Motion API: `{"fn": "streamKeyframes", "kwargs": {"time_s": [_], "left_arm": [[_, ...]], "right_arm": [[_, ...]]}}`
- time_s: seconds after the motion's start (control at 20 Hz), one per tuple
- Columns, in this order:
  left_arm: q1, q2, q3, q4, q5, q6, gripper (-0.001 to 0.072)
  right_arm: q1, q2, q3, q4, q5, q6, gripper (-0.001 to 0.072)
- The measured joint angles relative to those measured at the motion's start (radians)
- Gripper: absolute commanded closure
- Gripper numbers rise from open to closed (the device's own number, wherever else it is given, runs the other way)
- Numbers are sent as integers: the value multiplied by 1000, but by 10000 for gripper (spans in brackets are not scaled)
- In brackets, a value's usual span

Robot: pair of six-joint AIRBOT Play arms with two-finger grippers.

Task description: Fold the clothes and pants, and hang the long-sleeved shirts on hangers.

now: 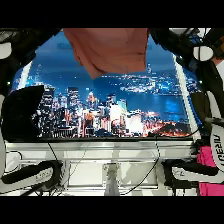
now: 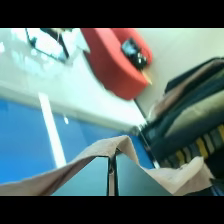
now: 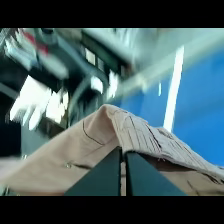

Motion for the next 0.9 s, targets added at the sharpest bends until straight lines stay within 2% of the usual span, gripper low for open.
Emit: {"fn": "streamKeyframes", "kwargs": {"time_s": [0.15,0.3,0.4,0.55,0.75,0.9], "left_arm": [[-1,-31,59,-4,11,51,701],[1,-45,85,-6,-2,93,700],[3,-55,93,9,-64,115,700],[4,-68,86,75,-163,120,702],[3,-40,-20,283,-220,-26,702],[-1,44,-195,425,-248,-116,702]], "right_arm": [[43,-72,93,-16,-110,0,702],[50,-119,155,-24,-143,1,702],[32,-134,175,-35,-120,1,702],[-33,-144,187,-83,67,15,706],[-118,-126,143,-201,368,79,706],[-145,-50,13,-292,504,103,706]]}}
